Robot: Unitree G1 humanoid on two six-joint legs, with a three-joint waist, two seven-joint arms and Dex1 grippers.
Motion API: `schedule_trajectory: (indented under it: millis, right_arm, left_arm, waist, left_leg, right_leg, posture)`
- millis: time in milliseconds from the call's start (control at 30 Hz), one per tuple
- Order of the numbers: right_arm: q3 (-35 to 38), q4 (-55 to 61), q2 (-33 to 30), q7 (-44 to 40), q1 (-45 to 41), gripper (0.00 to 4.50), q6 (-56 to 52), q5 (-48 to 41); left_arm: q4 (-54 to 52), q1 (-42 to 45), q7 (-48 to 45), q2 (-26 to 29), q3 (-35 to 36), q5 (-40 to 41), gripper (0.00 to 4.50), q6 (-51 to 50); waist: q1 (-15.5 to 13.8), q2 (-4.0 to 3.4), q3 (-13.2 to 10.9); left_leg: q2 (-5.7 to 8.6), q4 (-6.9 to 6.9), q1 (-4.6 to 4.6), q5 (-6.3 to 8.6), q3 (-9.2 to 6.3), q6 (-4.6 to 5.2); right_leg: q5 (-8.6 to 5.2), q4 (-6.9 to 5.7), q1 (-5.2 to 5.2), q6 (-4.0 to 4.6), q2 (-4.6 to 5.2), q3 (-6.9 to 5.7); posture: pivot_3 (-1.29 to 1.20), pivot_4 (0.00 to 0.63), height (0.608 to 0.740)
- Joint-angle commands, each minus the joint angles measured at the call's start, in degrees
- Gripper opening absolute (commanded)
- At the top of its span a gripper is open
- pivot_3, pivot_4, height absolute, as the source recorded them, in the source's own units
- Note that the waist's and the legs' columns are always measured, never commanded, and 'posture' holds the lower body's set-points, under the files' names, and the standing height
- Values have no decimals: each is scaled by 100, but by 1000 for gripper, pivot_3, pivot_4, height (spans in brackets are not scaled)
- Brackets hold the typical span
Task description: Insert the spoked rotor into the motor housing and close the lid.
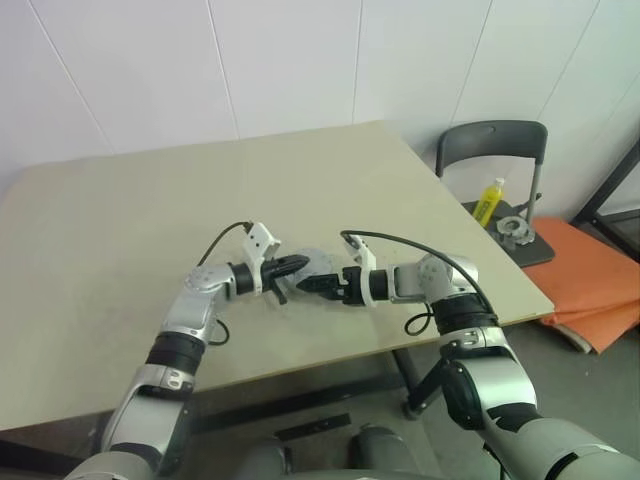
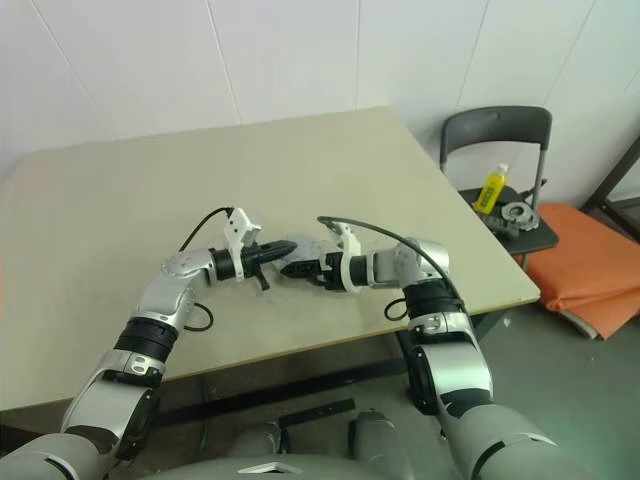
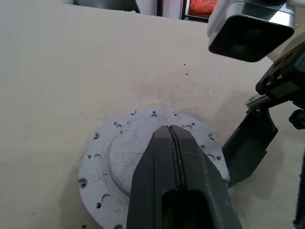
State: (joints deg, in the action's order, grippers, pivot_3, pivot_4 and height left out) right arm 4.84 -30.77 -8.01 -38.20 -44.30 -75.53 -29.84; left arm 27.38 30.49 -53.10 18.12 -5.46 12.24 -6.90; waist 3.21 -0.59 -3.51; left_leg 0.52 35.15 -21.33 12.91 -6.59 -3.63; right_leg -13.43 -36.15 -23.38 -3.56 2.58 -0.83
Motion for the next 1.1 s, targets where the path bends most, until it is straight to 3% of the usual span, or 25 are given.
schedule_trajectory:
  millis: [33,367,633,1100]
  right_arm:
    - [158,32,-10,66,-191,4483,23,-99]
    - [1103,-657,319,1607,-521,4483,384,80]
    - [1614,-622,534,2313,-572,4483,324,-46]
    - [1683,-747,513,2521,-636,4483,539,-61]
  left_arm:
    - [37,117,121,12,63,-121,0,310]
    - [89,43,104,25,7,-234,0,542]
    - [57,28,59,29,5,-206,0,561]
    - [149,77,38,44,-27,-242,0,665]
  waist:
    - [0,0,0]
    - [-4,0,1]
    - [-25,0,1]
    - [-58,-1,1]
  left_leg:
    - [0,0,0,0,0,0]
    - [0,5,17,-1,1,1]
    - [0,10,15,0,0,1]
    - [0,11,15,-1,-1,1]
  right_leg:
    - [0,1,0,0,0,0]
    - [18,-2,14,12,-3,2]
    - [20,1,18,13,-2,2]
    - [21,1,18,14,-3,2]
  posture:
    - [0,0,740]
    - [0,0,740]
    - [0,0,740]
    - [0,0,740]
